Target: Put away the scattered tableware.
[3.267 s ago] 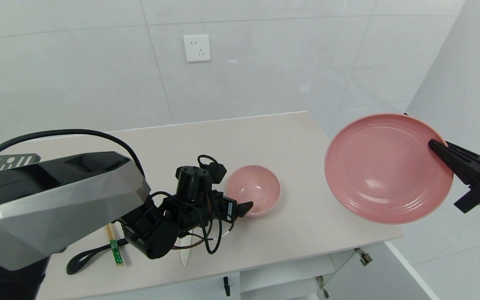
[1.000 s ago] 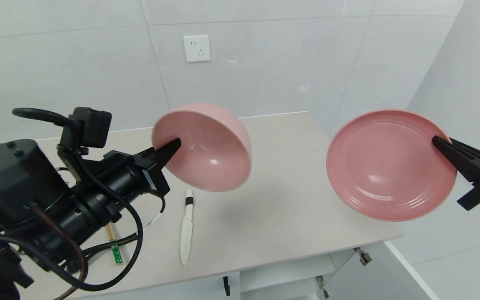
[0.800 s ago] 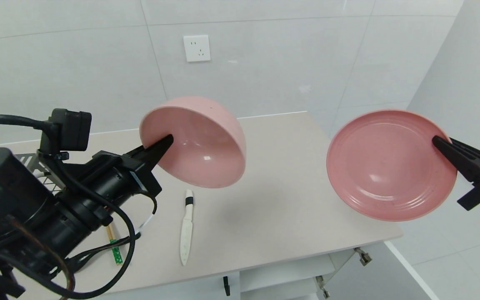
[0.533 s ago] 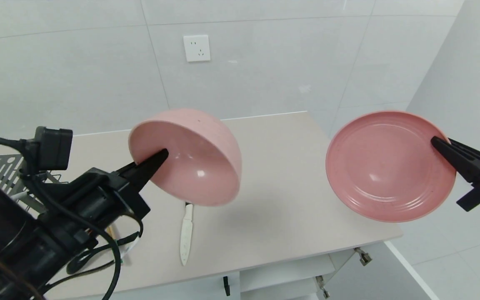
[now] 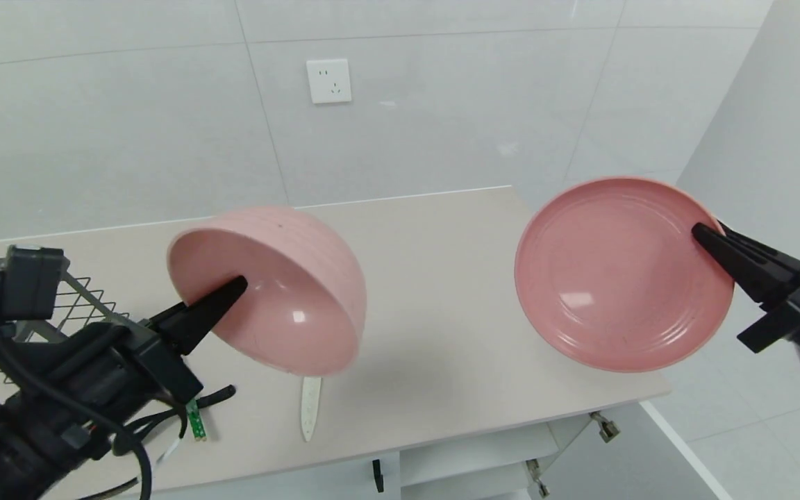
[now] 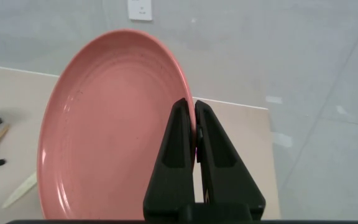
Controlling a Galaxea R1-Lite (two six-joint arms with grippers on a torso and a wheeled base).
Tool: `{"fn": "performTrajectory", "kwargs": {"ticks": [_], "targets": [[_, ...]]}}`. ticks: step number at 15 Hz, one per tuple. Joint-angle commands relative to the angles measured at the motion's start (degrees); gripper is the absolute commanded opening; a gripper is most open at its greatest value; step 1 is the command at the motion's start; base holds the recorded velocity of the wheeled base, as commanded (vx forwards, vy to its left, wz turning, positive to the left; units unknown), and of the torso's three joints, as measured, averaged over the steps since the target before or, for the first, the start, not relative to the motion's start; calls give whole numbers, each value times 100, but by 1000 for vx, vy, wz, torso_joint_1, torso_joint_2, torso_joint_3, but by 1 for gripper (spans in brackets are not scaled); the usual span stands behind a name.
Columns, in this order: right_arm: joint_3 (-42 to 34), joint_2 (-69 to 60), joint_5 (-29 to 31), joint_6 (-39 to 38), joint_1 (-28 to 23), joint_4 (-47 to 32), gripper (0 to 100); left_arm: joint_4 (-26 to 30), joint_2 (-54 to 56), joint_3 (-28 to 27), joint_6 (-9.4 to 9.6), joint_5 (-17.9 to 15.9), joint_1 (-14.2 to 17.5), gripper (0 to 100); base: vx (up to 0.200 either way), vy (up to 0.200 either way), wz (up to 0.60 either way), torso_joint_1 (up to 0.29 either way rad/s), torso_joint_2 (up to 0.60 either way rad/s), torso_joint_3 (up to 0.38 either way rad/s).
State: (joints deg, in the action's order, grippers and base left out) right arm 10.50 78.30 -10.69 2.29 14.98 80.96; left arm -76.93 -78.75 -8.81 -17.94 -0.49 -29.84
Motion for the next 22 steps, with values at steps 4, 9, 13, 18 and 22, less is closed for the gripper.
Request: {"fn": "performTrajectory", "kwargs": {"ticks": [4, 9, 13, 18, 22], "targets": [[-144, 379, 331, -229, 435, 52, 0, 3, -413, -595, 793, 620, -189, 0, 0, 0, 0, 0, 0, 0], [-364, 1012, 348, -176, 347, 904, 0, 653, -264, -622, 1610, 1613, -470, 0, 0, 0, 0, 0, 0, 0], [-267, 774, 340, -159, 409, 904, 0, 2297, 580, -1096, 1768, 2633, -944, 0, 0, 0, 0, 0, 0, 0], [-127, 678, 340, -150, 514, 904, 0, 3923, 1020, -1483, 467, 1147, -654, 0, 0, 0, 0, 0, 0, 0], [-144, 590, 340, -150, 699, 904, 0, 3958, 1204, -1413, 661, 910, -268, 0, 0, 0, 0, 0, 0, 0]]}}
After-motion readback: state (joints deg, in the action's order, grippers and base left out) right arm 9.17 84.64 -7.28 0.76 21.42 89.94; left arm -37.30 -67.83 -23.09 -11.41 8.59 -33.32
